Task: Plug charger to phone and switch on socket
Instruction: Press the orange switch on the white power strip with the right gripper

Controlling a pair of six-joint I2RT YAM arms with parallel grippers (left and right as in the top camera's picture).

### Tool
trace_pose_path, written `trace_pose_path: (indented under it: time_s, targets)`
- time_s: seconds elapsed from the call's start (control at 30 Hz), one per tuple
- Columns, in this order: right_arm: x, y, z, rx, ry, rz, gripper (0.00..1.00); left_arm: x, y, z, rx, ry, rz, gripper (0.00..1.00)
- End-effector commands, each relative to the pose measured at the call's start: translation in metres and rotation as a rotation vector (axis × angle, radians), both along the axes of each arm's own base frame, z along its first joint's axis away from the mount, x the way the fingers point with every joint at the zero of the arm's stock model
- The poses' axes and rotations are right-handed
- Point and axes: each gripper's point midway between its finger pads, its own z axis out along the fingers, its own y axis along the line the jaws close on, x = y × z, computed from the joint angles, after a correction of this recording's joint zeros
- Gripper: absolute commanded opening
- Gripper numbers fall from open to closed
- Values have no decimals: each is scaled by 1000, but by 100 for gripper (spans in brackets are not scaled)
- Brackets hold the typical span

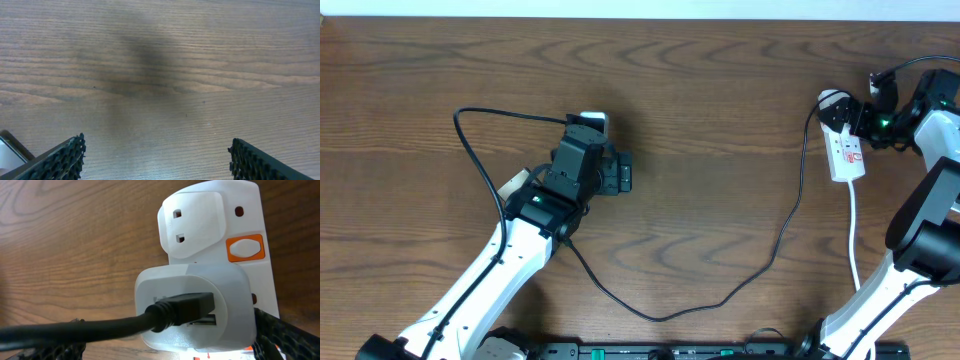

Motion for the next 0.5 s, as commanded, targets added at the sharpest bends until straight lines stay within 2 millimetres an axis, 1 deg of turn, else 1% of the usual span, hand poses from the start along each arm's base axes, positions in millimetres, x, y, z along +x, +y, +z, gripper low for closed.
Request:
trace_pose_path:
  time_s: [0.0, 0.13, 0.47]
  targets:
    - [-8, 21, -20, 53, 77, 23, 99, 5, -1, 10, 1, -27, 3, 90]
    - [-11, 16, -24, 25, 104, 6, 99, 5, -1, 10, 1, -27, 3, 90]
    - [-13, 15, -26, 31, 125, -19, 99, 5, -1, 10, 1, -27, 3, 90]
